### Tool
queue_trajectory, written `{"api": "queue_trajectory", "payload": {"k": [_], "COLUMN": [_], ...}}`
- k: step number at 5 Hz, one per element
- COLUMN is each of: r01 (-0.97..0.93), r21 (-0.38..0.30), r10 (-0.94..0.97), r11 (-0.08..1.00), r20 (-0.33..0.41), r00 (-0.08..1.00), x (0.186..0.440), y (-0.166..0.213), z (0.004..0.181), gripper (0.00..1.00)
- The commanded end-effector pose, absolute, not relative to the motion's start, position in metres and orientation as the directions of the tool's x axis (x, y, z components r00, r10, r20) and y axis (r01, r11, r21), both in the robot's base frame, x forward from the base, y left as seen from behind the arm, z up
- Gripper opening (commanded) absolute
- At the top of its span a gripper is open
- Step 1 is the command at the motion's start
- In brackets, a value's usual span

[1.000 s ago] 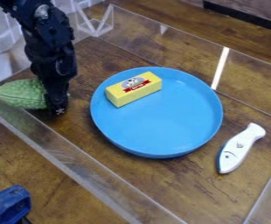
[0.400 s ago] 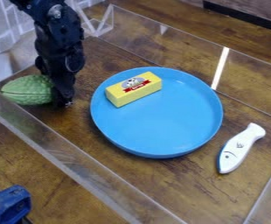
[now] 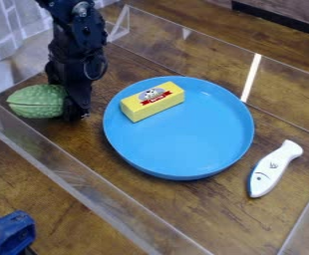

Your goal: Put the green object in the blue tray

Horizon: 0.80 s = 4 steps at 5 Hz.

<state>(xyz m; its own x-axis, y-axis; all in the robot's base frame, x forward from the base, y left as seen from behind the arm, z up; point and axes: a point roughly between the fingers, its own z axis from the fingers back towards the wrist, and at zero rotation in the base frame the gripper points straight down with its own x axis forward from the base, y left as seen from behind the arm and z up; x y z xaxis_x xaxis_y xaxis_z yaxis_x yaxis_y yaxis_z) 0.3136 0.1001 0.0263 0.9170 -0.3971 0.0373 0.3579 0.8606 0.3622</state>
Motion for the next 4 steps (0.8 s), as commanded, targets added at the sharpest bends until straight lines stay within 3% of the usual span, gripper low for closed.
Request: {"api": "queue_trajectory", "payload": {"k": [1, 4], "r01": [0.387, 0.488], "r21": [0.385, 0.494], "r10": [-0.442, -0.555], "r11": [0.838, 0.72], "r20": [0.064, -0.013], "r00": [0.895, 0.832], "x": [0.325, 0.322], "y": [0.09, 0.082], "z": [0.031, 0.082], "gripper": [0.0, 0.0]}}
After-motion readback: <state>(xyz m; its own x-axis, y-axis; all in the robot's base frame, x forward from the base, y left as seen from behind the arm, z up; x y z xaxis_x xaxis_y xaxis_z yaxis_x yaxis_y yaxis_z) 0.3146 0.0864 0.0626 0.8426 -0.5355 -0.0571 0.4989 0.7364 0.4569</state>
